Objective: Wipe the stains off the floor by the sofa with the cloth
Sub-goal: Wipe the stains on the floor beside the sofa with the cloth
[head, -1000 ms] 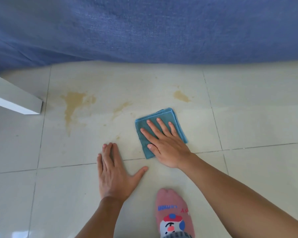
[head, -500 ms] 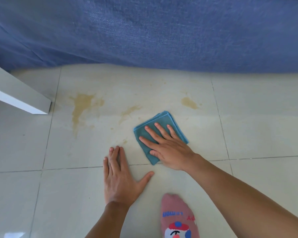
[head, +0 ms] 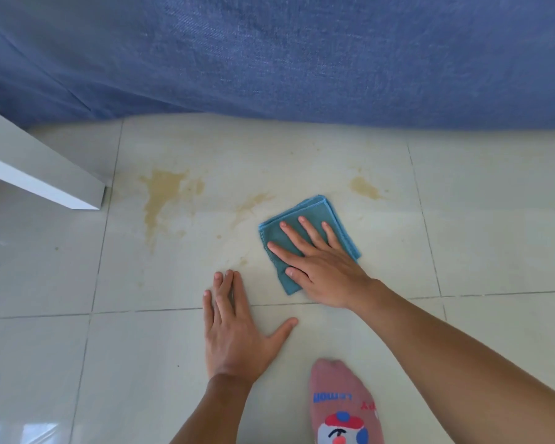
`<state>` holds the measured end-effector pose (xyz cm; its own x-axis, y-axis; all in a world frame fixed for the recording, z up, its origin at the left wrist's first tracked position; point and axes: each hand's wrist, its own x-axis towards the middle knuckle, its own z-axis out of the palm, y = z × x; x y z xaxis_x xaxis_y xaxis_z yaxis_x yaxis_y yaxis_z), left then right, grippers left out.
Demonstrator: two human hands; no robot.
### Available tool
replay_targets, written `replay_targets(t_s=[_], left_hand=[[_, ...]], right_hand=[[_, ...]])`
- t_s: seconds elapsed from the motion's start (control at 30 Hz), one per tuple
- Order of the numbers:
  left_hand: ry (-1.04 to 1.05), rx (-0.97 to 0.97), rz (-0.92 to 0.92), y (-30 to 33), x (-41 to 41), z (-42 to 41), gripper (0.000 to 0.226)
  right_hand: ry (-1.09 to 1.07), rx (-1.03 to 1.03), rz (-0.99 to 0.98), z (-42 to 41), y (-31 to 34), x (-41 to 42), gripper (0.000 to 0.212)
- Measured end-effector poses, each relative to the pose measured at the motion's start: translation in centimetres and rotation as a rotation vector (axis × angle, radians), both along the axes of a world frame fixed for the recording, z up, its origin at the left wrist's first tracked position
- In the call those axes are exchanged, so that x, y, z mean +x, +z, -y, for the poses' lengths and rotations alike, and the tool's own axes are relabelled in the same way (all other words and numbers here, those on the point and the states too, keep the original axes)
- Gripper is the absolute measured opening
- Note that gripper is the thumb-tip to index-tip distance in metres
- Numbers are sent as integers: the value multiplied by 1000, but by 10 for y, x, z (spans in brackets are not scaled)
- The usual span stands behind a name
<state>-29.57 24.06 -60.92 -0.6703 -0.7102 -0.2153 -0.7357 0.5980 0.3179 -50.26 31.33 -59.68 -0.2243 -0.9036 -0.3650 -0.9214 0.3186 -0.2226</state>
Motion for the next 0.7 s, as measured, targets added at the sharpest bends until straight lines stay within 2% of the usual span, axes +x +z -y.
replay_targets(t_s=[0.13,0.23,0.4,0.5,0.7], left_hand=[[2,-15,-5,0,-1,-2,129],[12,-13,-15,-2,-2,-1,128],[98,-36,-67,-2,0,-4,121],[185,-30,-45,-1,3,-2,122],[155,-55,8,-4,11,1,126]], right_hand=[[72,-39,-45,-28,-2,-1,54],[16,-26,-38,-37,-2,-8,57],[-70,-28,20,-19,1,-2,73],[-64,-53,-12,-10,0,4,69],[96,-103,40,-2,-1,7,54]])
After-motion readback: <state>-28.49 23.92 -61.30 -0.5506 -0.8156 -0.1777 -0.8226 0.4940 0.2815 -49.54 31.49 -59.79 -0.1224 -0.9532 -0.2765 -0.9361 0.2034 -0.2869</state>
